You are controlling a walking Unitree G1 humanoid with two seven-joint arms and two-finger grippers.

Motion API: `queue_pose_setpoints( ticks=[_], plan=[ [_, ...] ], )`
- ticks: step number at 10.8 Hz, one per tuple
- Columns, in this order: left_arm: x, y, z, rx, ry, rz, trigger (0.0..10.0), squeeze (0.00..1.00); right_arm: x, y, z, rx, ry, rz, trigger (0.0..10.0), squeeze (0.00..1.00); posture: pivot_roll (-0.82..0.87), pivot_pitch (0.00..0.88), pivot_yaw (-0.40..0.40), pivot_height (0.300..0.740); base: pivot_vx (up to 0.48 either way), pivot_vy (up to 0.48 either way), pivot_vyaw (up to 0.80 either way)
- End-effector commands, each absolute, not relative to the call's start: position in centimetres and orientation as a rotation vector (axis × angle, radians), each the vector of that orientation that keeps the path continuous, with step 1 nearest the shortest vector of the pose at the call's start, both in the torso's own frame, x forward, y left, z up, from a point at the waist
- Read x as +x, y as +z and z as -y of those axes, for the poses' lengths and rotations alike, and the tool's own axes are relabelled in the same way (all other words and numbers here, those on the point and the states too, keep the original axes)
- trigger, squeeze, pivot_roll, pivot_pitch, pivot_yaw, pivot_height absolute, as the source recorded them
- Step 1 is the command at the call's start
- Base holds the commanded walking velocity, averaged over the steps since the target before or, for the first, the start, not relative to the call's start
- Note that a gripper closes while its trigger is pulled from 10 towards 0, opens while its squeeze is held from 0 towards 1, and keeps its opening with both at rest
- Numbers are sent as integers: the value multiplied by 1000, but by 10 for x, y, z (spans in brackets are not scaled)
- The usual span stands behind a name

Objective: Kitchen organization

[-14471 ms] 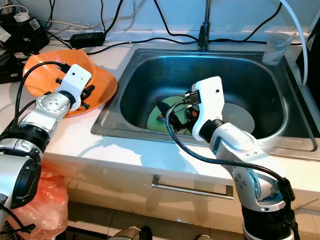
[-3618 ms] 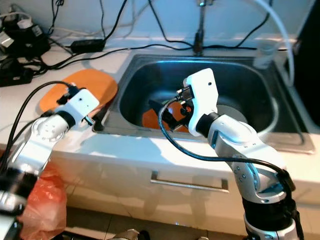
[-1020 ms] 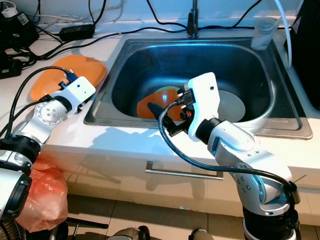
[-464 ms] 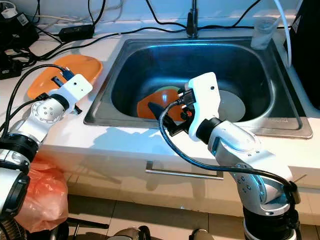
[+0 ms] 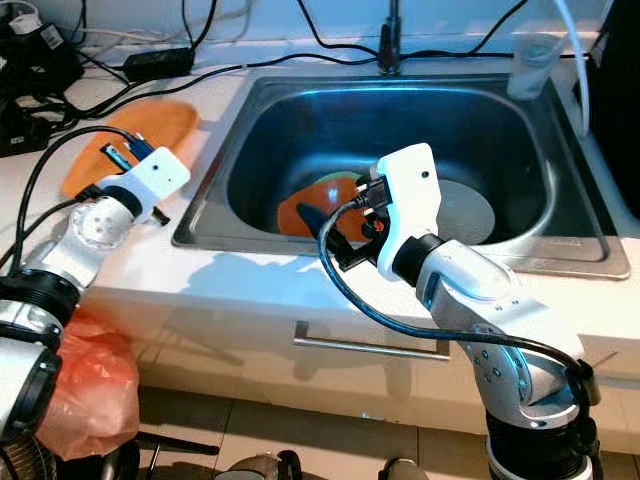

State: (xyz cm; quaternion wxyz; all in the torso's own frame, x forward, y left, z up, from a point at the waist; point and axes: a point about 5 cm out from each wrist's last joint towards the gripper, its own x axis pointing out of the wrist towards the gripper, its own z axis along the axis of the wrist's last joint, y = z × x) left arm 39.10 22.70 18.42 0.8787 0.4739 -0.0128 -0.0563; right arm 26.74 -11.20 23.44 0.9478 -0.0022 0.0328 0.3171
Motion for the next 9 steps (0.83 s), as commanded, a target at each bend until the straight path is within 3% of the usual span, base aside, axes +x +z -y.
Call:
queue_pose_setpoints(
  ticks=[1,4,9],
  plan=[
    [387,173,-229,1011,-109,17,0,0,268,237,110,-11,659,-50,10000,0,-25,109,127,740,0,0,0],
    [391,191,-217,1009,-70,153,0,0,271,239,111,-21,659,-44,10000,0,-25,94,119,740,0,0,0],
    [394,199,-148,905,-190,331,0,0,280,239,122,-43,575,-41,10000,0,-38,79,123,740,0,0,0]
  ],
)
